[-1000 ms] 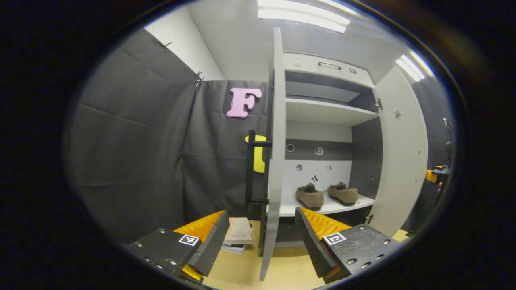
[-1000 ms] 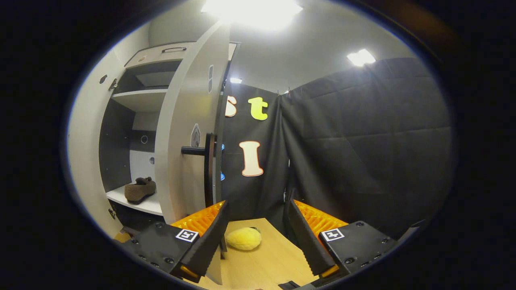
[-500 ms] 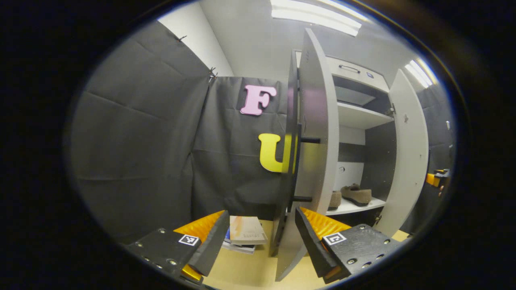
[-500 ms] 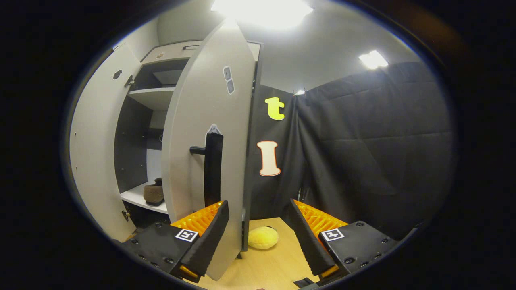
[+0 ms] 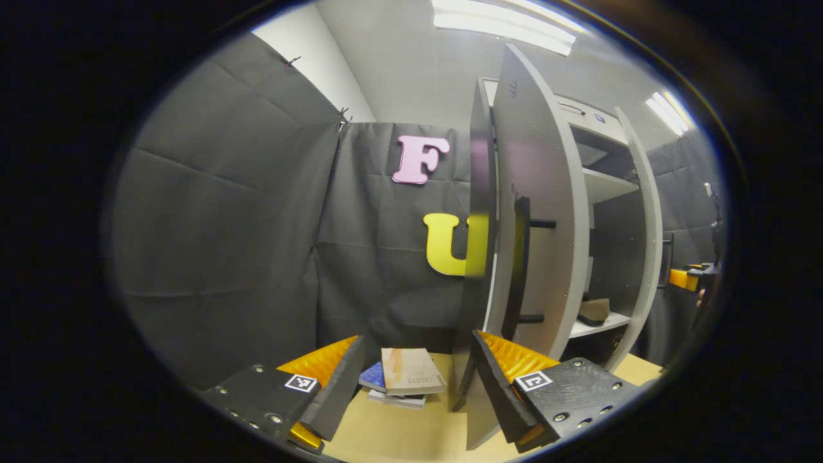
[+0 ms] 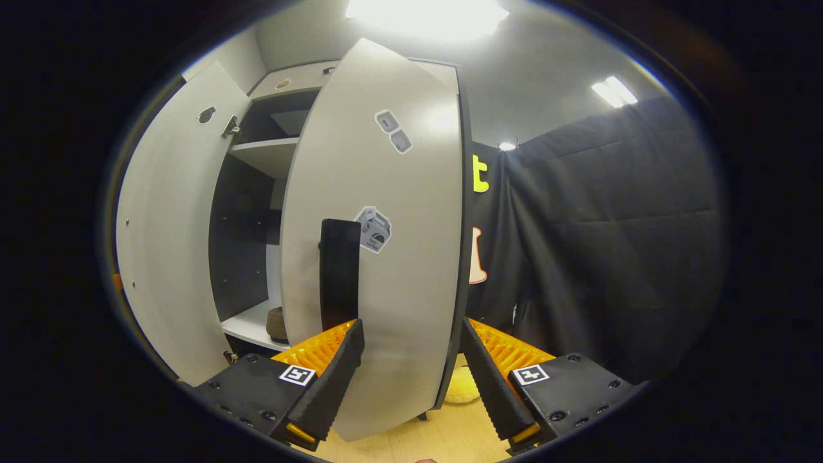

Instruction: Grab one shoe with the right hand and put it into the shoe cabinet, grab the other shoe with the left hand and put it into the shoe cabinet; then close the right door with the right hand and the left door with the left hand.

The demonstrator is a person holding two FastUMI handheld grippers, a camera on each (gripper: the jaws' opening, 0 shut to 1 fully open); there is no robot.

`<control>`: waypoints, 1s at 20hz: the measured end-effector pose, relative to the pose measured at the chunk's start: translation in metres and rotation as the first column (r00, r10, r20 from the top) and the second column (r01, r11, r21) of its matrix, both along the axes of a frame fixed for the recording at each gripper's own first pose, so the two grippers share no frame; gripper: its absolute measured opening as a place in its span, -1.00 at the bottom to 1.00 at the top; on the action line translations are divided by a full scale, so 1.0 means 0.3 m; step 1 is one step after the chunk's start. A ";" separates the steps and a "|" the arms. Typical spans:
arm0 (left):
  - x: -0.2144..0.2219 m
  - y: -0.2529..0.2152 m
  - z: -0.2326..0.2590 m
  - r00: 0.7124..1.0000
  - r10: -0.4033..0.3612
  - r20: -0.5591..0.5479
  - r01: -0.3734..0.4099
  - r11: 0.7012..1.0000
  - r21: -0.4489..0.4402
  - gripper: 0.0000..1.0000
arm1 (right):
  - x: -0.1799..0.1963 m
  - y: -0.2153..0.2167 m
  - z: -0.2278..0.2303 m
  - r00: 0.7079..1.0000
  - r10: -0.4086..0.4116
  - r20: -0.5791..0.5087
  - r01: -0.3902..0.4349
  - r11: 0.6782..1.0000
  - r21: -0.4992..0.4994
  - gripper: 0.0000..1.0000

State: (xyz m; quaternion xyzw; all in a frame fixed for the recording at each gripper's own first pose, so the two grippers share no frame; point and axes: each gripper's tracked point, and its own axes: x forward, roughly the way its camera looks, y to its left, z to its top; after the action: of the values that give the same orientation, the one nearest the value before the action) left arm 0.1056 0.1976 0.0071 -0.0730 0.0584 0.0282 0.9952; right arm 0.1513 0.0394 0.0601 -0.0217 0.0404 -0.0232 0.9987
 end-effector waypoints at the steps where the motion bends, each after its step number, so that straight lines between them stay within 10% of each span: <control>1: 0.011 0.014 -0.002 1.000 0.007 0.000 -0.007 1.000 0.008 0.89 | -0.002 -0.008 0.006 1.000 -0.017 0.007 0.017 1.000 0.006 0.92; 9: 0.176 -0.024 -0.035 0.999 -0.053 -0.006 0.052 0.994 -0.096 0.89 | -0.111 -0.103 0.002 0.992 -0.121 0.025 0.121 0.993 -0.002 0.96; 20: 0.133 -0.112 0.048 1.000 0.031 0.000 -0.031 1.000 -0.002 0.87 | -0.117 -0.270 -0.082 0.998 -0.057 -0.021 0.056 0.998 -0.021 0.95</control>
State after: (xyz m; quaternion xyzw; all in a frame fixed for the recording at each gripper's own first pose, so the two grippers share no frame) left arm 0.1455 0.1640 0.0215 -0.0751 0.0572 0.0437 0.9946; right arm 0.1162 -0.0416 0.0357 -0.0311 0.0517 -0.0516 0.9968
